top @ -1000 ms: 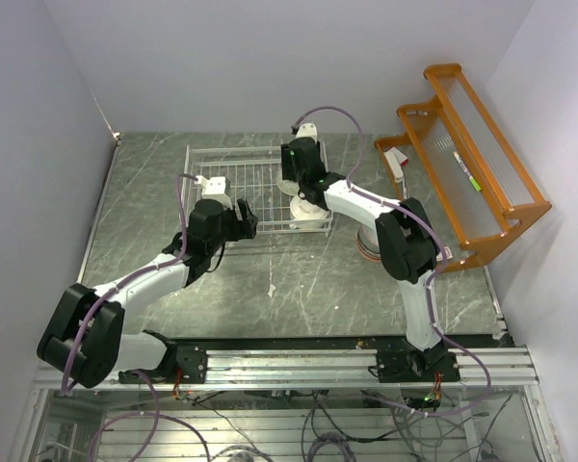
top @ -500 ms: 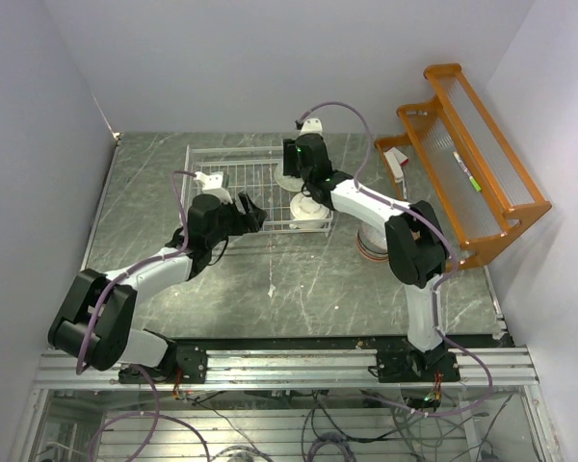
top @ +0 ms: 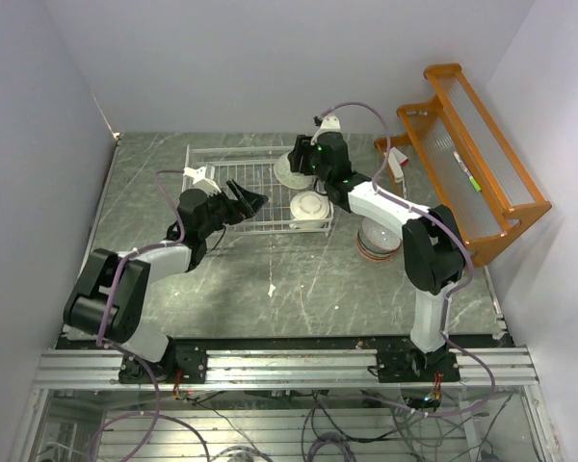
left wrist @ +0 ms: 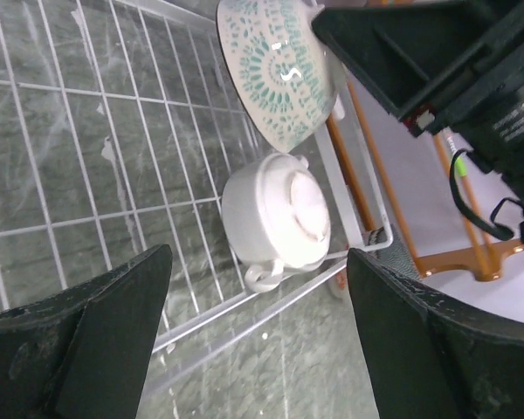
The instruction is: Unload the bowls from the dish rack
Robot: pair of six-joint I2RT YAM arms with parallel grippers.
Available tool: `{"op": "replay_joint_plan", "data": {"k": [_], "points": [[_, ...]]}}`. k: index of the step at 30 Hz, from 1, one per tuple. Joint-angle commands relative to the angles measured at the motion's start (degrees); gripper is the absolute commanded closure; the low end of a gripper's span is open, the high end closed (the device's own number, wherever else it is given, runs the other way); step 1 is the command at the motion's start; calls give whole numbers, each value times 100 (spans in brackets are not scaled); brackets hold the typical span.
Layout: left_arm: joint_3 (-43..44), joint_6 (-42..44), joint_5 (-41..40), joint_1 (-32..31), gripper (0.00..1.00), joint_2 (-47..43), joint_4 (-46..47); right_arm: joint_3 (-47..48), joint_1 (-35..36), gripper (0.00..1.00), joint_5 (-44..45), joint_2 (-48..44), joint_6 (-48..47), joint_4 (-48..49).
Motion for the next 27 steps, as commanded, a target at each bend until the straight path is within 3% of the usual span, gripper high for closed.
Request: {"op": "replay_joint_plan", "data": {"k": [1, 5, 14, 25, 27], "points": [[-99, -995, 733, 247, 8, 514, 1704, -327, -210, 100, -729, -483, 581, 770], [-108, -1497, 922, 318, 8, 913, 2522, -582, -395, 100, -912, -682, 679, 926], [8, -1992, 914, 318, 9, 1369, 3386, -881, -396, 100, -1223, -905, 792, 1126], [279, -3520, 1099, 318, 11, 2864, 5935, -928, -396, 100, -1675, -937, 972, 1288], [370, -3542, 1151, 312, 11, 2982, 6002, -906, -400, 100, -1706, -899, 951, 1242]]}}
